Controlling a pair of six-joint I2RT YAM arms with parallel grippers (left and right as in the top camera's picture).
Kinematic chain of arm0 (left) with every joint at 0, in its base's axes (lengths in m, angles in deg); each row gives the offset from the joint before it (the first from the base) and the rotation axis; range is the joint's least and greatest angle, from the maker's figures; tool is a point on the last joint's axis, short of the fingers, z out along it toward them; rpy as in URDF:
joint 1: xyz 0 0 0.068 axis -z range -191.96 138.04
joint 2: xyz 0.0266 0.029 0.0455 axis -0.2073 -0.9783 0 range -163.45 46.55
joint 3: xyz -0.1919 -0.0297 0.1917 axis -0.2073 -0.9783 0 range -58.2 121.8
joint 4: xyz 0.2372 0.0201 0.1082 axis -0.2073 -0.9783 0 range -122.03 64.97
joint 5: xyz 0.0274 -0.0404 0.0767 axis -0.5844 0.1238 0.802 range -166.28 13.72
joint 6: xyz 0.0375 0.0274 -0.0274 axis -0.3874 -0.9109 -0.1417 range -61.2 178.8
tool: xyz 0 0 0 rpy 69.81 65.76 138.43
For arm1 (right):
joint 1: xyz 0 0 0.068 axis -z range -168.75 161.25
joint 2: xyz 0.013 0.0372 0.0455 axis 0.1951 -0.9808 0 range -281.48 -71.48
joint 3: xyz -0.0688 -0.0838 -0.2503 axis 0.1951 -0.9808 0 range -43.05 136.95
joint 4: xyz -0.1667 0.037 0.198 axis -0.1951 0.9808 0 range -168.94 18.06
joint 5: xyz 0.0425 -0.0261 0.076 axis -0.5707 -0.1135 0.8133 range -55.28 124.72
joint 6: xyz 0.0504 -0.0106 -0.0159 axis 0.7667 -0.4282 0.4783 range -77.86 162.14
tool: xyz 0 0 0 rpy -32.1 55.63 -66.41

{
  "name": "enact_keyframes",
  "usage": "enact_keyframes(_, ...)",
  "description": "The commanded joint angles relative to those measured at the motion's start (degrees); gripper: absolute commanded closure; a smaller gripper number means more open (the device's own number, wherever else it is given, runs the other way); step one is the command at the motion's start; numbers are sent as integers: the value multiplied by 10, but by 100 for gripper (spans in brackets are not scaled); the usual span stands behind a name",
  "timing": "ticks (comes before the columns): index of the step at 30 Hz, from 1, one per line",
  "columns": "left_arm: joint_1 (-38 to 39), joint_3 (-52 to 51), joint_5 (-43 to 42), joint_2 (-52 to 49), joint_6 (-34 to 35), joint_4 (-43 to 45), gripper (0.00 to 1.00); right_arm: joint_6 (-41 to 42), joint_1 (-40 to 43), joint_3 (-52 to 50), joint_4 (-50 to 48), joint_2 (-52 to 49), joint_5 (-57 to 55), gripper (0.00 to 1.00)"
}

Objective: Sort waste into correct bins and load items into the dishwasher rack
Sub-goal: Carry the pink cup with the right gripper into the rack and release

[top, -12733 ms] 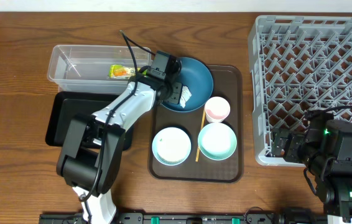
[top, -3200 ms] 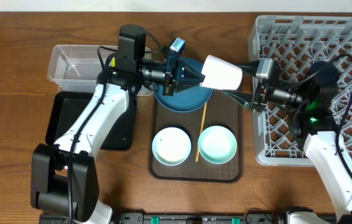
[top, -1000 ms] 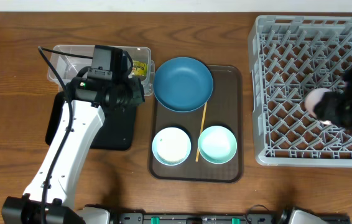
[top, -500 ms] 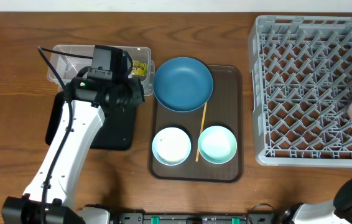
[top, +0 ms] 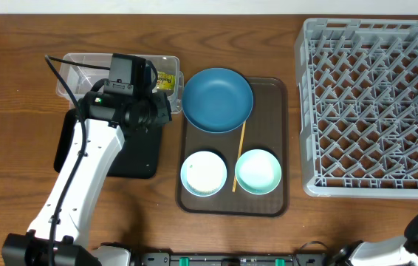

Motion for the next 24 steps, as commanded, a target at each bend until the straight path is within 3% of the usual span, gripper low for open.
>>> enact_keyframes(1,-1,5,8,5,-5,-1,93,9,3,11,-4,-28,4,99)
enact_keyframes(2,-1,5,8,5,-5,-1,93,9,3,11,-8,-33,5,98)
enact_keyframes(5,-1,5,8,5,-5,-1,93,9,3,11,-20,-50,5,83)
enact_keyframes(7,-1,5,7,5,-5,-1,93,9,3,11,-25,-56,16,62)
enact_keyframes(8,-1,5,8,5,-5,-1,93,9,3,11,-26,-57,26,46)
enact_keyframes(13,-1,5,8,5,-5,-1,92,-21,3,11,-22,-56,129,20)
enact_keyframes(15,-1,5,7,5,-5,-1,86,-34,3,11,-19,-55,166,11)
enact_keyframes(24,-1,5,8,5,-5,-1,85,-44,-9,12,-21,13,215,12)
